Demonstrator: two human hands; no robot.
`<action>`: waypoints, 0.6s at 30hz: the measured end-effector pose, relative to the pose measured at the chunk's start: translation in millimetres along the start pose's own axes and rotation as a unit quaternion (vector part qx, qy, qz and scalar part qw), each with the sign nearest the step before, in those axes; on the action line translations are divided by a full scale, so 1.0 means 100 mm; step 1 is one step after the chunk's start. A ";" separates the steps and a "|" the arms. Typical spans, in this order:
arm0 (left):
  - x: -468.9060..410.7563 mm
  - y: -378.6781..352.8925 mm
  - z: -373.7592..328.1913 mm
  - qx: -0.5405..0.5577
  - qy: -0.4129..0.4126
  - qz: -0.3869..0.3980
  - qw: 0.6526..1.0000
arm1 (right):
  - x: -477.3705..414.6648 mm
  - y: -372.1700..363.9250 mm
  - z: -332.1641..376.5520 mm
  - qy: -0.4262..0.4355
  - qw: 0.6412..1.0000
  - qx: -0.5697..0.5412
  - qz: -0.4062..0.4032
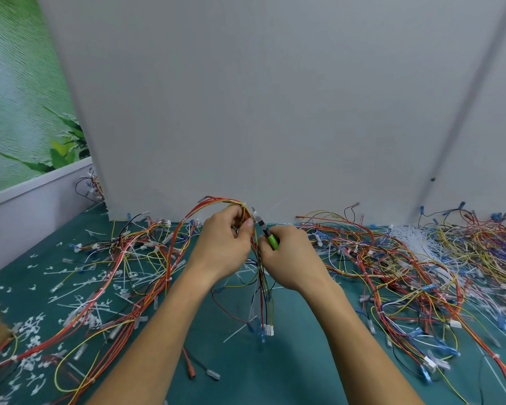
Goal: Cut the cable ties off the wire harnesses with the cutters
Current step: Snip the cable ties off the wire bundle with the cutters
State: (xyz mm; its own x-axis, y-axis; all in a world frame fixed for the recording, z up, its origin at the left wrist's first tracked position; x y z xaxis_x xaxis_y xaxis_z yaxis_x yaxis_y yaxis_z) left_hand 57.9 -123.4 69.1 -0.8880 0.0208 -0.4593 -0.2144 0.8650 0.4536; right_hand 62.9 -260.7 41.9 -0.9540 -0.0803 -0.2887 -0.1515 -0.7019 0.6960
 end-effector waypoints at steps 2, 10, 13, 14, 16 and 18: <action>0.00 0.00 0.00 0.003 0.001 0.002 1.000 | 0.00 0.01 -0.01 -0.004 1.000 -0.001 -0.005; 0.00 0.02 -0.03 0.002 -0.003 -0.003 1.000 | -0.02 0.05 -0.04 -0.016 1.000 -0.004 -0.017; 0.00 0.02 -0.02 0.002 -0.002 -0.004 1.000 | -0.01 0.03 -0.03 -0.010 1.000 0.003 -0.015; 0.00 0.01 -0.01 0.002 -0.002 -0.003 1.000 | -0.01 0.02 -0.02 -0.006 1.000 0.009 -0.013; 0.00 0.01 -0.01 0.002 0.000 -0.001 1.000 | -0.01 0.01 -0.01 0.000 1.000 0.022 -0.009; 0.00 0.00 0.00 0.001 0.003 0.001 1.000 | -0.01 0.03 0.01 0.006 0.999 0.028 -0.014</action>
State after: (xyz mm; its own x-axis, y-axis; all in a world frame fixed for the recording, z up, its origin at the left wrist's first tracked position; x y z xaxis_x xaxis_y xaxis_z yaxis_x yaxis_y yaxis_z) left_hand 57.8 -123.5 69.2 -0.8911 0.0190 -0.4534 -0.2119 0.8661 0.4528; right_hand 63.4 -261.8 44.5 -0.9458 -0.0700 -0.3173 -0.1936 -0.6627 0.7234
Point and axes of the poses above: each hand's wrist, its own x-axis away from the middle knuckle, its own y-axis out of the back of the hand, z = x × y, the point moved 10 cm from there along -x, towards the middle knuckle, and after that the axes turned 1 degree about x, right-handed, at the moved point
